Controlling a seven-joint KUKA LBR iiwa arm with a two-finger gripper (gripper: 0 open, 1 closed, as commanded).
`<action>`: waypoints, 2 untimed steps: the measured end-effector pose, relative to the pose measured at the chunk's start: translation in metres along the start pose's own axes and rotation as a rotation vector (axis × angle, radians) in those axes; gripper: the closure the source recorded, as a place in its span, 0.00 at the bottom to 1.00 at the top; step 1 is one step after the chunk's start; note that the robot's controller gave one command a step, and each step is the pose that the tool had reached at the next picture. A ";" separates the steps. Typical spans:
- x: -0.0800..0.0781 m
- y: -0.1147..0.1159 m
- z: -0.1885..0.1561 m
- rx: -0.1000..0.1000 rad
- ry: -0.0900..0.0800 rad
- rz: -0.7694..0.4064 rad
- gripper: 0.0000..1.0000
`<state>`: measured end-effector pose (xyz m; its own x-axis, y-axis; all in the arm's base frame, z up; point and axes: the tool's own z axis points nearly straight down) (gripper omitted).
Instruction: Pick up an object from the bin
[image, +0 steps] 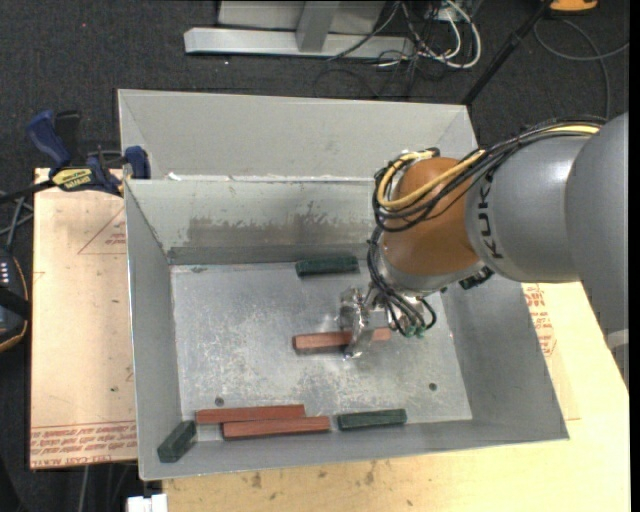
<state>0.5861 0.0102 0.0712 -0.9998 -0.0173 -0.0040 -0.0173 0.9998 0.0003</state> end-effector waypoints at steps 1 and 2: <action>0.000 0.000 0.000 0.000 0.000 0.000 1.00; -0.018 0.016 -0.176 -0.001 -0.006 0.039 1.00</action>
Offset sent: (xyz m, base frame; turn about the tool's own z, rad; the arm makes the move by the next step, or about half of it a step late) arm 0.0149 0.0158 0.1724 0.0406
